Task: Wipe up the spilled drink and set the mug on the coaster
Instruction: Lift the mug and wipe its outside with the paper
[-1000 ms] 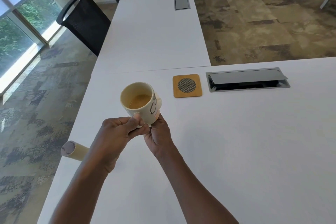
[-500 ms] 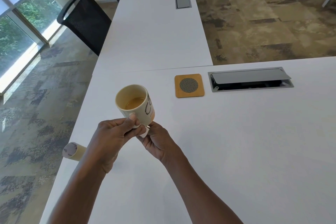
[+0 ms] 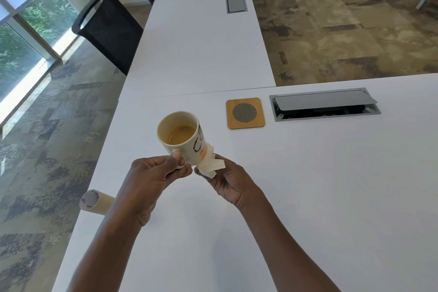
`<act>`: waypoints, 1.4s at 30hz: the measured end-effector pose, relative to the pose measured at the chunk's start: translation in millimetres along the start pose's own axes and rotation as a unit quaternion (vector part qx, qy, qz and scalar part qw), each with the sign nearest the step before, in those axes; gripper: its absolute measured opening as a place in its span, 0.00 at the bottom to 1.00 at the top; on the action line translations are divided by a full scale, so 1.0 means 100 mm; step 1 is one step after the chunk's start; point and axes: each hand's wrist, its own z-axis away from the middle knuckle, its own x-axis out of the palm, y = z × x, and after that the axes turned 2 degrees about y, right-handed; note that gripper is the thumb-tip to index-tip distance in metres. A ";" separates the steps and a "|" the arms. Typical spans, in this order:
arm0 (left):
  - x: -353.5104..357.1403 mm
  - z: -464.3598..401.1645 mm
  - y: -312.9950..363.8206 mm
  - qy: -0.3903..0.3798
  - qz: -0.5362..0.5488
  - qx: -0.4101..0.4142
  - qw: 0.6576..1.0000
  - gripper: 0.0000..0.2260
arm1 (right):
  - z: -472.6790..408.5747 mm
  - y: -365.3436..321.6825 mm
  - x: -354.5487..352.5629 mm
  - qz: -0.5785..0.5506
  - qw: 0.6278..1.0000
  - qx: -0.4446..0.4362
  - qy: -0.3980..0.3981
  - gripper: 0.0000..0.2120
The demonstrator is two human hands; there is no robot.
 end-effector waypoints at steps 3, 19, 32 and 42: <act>0.03 0.03 0.00 -0.010 -0.015 -0.002 1.000 0.17 | -0.02 -0.06 -0.06 0.019 0.999 -0.034 0.031 0.06; 0.19 0.16 0.09 -0.076 -0.032 -0.011 0.997 0.13 | -0.08 0.19 0.16 0.050 0.985 -0.164 0.021 0.16; 0.11 0.24 0.05 -0.064 -0.001 -0.025 0.998 0.14 | 0.08 0.26 0.12 0.066 0.990 -0.033 -0.121 0.14; 0.04 0.24 0.04 -0.044 0.010 -0.032 0.998 0.18 | 0.19 0.04 -0.06 0.127 0.980 0.105 -0.108 0.20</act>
